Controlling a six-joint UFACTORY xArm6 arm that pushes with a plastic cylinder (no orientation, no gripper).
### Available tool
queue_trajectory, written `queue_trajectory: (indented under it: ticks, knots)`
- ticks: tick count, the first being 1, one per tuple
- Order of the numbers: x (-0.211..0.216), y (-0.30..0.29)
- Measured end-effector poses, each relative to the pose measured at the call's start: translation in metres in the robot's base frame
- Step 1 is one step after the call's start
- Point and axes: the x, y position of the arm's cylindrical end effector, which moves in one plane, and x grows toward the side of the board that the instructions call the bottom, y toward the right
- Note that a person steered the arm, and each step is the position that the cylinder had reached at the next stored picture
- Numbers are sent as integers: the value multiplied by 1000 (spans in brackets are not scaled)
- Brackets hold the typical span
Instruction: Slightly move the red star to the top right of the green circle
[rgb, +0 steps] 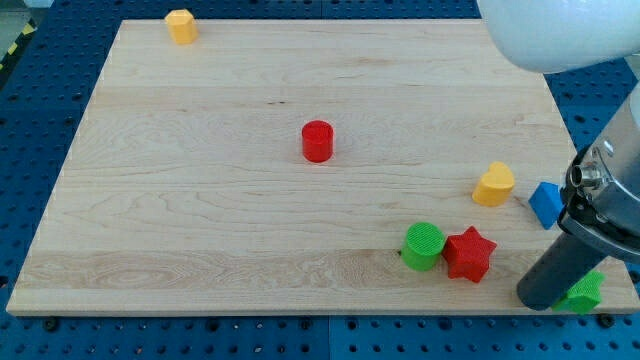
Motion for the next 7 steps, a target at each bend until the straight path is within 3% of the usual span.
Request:
queue_trajectory:
  ticks: [7]
  knots:
    - [-14,-47]
